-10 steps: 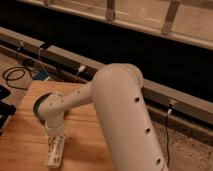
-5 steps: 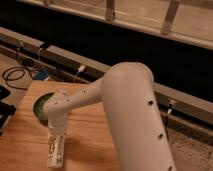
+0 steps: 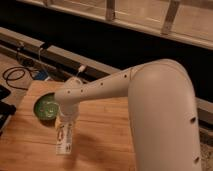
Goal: Place the bottle in the ceramic bowl
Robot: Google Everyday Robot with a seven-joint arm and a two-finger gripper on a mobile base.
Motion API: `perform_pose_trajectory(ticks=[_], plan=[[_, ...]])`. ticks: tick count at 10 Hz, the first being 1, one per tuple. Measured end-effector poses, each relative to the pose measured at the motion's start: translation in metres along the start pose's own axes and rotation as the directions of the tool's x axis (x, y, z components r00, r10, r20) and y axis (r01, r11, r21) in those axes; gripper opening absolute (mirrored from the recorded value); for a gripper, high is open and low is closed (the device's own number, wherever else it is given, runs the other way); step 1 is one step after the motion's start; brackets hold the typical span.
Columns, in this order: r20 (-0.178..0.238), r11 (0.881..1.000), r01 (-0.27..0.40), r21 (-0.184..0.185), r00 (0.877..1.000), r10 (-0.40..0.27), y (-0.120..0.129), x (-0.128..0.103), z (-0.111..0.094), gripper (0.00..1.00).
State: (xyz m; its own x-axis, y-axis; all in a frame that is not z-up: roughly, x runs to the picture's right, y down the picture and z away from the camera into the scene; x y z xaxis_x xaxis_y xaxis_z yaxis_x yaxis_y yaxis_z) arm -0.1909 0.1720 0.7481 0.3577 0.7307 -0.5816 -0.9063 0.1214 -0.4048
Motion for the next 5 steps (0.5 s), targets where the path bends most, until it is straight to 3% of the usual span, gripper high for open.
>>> perform_pose_trajectory(ticks=[3, 5], plan=[[0.072, 0.997, 0.057, 0.049, 0.996, -0.060, -0.015, -0.045, -0.053, 0.00], [0.120, 0.993, 0.110, 0.049, 0.986, -0.115, -0.007, -0.073, -0.075, 0.00]])
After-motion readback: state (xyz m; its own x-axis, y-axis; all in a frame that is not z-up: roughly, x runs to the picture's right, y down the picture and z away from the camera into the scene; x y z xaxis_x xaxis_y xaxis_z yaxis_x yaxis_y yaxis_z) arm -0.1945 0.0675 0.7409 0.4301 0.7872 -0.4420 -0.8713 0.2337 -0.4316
